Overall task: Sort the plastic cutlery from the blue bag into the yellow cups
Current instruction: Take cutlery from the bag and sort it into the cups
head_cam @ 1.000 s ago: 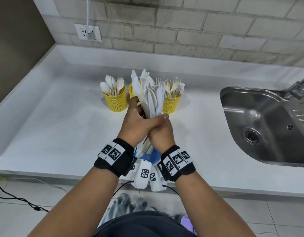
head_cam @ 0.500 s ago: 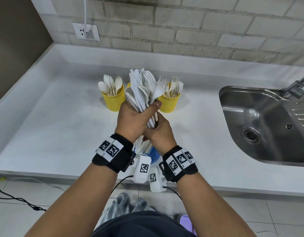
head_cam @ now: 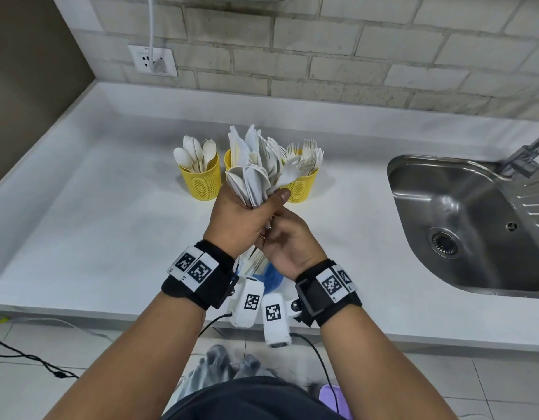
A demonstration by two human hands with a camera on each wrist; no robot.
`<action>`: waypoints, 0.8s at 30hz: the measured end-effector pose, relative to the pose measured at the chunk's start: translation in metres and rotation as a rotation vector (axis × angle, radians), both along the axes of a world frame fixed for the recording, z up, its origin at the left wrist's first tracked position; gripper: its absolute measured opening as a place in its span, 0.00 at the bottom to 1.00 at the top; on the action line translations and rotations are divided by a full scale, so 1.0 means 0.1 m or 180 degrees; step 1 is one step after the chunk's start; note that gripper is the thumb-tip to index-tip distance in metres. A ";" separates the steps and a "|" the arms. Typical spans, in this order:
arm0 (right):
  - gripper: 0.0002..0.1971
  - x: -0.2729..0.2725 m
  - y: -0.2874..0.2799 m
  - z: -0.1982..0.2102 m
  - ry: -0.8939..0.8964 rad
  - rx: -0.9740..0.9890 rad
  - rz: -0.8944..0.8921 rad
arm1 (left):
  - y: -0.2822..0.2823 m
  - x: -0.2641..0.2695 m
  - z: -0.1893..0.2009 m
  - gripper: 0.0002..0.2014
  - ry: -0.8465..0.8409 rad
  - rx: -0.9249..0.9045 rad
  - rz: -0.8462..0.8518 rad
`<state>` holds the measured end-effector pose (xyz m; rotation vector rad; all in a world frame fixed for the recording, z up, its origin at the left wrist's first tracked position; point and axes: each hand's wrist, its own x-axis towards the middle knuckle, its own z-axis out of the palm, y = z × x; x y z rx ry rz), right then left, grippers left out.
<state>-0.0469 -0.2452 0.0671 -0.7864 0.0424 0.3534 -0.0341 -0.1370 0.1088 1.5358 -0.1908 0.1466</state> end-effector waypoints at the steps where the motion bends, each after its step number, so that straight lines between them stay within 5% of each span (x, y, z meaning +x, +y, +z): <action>1: 0.36 0.01 -0.03 0.01 0.0139 0.0256 0.0013 | 0.01 0.00 0.01 0.13 -0.0018 -0.0050 -0.0022; 4: 0.27 0.04 -0.06 0.06 0.0647 0.0700 -0.0046 | 0.00 0.00 0.00 0.17 -0.0029 -0.0160 -0.0161; 11: 0.22 0.10 -0.09 0.07 0.0852 0.0452 -0.0047 | 0.00 0.02 -0.12 0.14 0.0101 -0.0064 -0.0471; 20: 0.30 0.18 0.10 0.07 0.0870 -0.0099 -0.0265 | 0.00 0.04 -0.18 0.14 0.0081 0.0027 -0.0292; 24: 0.10 0.18 0.03 0.13 0.0558 -0.0741 -0.1036 | 0.07 0.06 -0.14 0.10 0.0067 0.0088 -0.0188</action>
